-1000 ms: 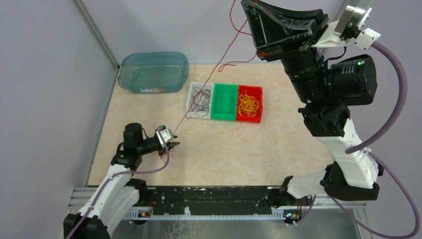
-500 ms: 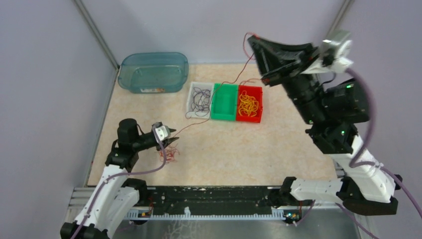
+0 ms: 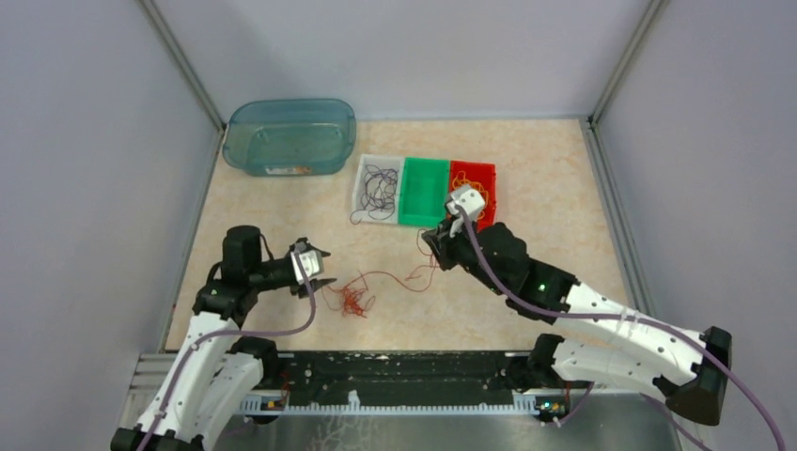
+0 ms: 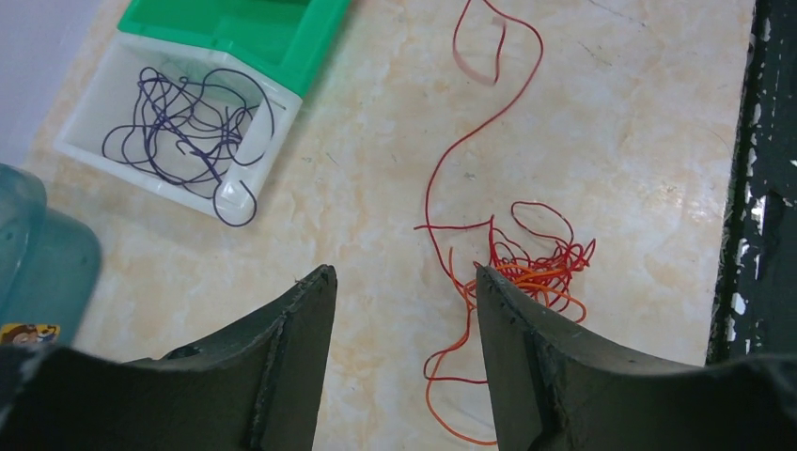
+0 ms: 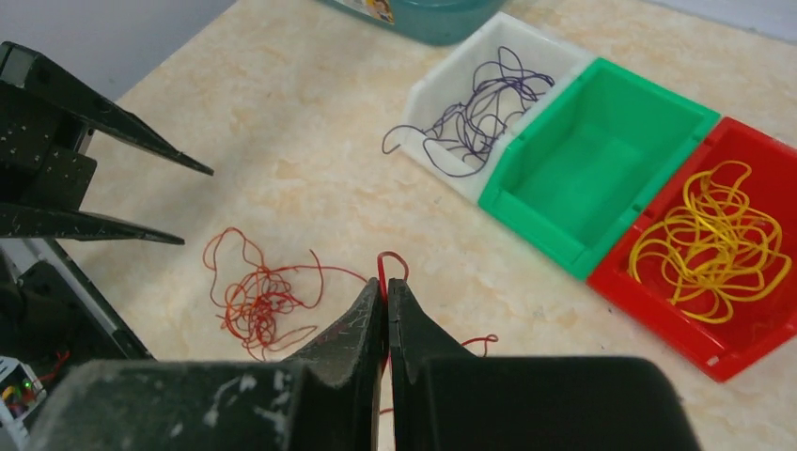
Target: Untangle the cables
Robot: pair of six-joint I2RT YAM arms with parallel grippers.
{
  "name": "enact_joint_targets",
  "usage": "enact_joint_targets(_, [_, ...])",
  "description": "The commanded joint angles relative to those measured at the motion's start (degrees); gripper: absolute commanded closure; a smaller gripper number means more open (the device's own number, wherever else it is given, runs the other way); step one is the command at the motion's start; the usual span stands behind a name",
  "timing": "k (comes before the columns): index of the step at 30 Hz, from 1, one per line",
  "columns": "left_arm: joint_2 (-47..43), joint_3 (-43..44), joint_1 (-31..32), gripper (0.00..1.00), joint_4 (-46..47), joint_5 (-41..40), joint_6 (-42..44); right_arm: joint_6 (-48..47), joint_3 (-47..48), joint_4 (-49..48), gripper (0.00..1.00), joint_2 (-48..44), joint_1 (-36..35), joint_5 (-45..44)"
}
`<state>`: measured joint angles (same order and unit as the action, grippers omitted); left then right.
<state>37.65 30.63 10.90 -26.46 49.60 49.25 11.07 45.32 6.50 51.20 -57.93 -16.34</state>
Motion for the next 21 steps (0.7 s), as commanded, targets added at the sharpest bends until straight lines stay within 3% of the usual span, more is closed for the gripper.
enact_joint_targets(1, [1.78,-0.83,0.26,0.36,-4.43,2.31,8.41,4.52,0.48,1.19,0.89,-5.88,0.54,-4.1])
enact_joint_targets(6, [9.18,-0.63,0.27,0.33,-7.42,1.16,15.27,4.2,0.39,7.83,0.52,-4.56,0.54,-6.36])
enact_joint_targets(9, [13.2,-0.69,0.62,0.33,-8.82,0.2,18.67,2.33,1.7,8.26,0.39,-2.45,0.54,-3.4])
enact_joint_targets(14, [16.04,-1.09,3.21,0.35,-11.03,-5.38,27.61,-0.32,1.11,2.67,0.35,3.31,0.54,6.62])
enact_joint_targets(21, [19.66,-2.2,6.76,0.38,-8.16,-9.74,28.64,-3.44,-0.14,-2.95,0.35,17.01,0.54,14.75])
